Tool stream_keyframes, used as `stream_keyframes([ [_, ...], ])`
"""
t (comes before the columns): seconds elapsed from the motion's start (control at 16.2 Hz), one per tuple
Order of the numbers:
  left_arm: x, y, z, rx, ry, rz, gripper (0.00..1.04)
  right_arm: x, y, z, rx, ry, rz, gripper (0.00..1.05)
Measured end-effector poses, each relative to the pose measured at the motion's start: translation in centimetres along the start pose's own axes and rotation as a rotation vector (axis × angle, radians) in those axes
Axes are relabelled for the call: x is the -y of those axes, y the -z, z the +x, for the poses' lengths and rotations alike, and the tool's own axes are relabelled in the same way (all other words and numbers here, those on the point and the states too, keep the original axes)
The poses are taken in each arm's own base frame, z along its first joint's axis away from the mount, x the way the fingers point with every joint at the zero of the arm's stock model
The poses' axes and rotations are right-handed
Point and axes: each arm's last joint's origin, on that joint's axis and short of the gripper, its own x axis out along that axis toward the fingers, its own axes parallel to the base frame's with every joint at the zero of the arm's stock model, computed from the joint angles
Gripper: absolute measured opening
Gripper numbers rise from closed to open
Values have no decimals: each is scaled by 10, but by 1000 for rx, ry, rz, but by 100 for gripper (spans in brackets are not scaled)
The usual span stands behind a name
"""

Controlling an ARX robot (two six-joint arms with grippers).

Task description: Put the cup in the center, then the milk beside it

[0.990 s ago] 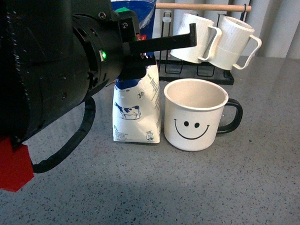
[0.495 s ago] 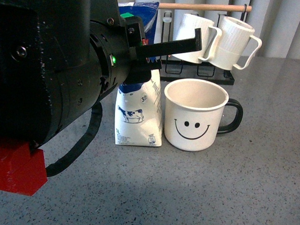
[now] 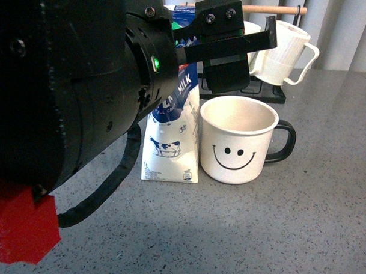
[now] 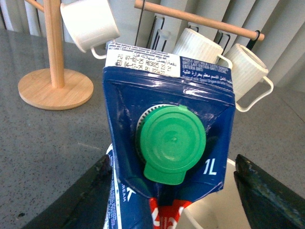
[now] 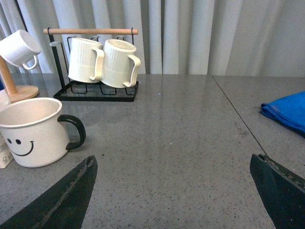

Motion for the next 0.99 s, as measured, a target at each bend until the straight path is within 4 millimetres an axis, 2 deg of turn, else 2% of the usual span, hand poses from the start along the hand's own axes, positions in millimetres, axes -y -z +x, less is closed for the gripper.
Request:
stream_keyframes([
  [0.12, -3, 0, -4, 1, -1, -1, 96, 0, 0, 0, 0, 0, 0, 98],
  [0.19, -6, -5, -8, 9, 9, -7, 99, 0, 0, 0, 0, 0, 0, 98],
  [0.43, -18, -39, -27, 70, 113, -44, 98, 0, 0, 0, 0, 0, 0, 98],
  [0.56, -26, -49, -34, 83, 148, -28, 98, 0, 0, 0, 0, 0, 0, 98],
  [0.68, -42, -64, -43, 124, 143, -16, 98, 0, 0, 0, 0, 0, 0, 98],
  [0.74, -50, -76, -53, 175, 142, -6, 98, 0, 0, 0, 0, 0, 0, 98],
  [0.8, -56, -86, -66, 219, 125, 24, 97, 0, 0, 0, 0, 0, 0, 98],
  [0.87, -69, -95, -87, 201, -25, 109, 84, 0, 0, 0, 0, 0, 0, 98],
  [0.93, -89, -89, -105, 194, -111, 169, 72, 0, 0, 0, 0, 0, 0, 98],
  [0.99, -104, -78, -114, 199, -153, 190, 61, 0, 0, 0, 0, 0, 0, 98],
])
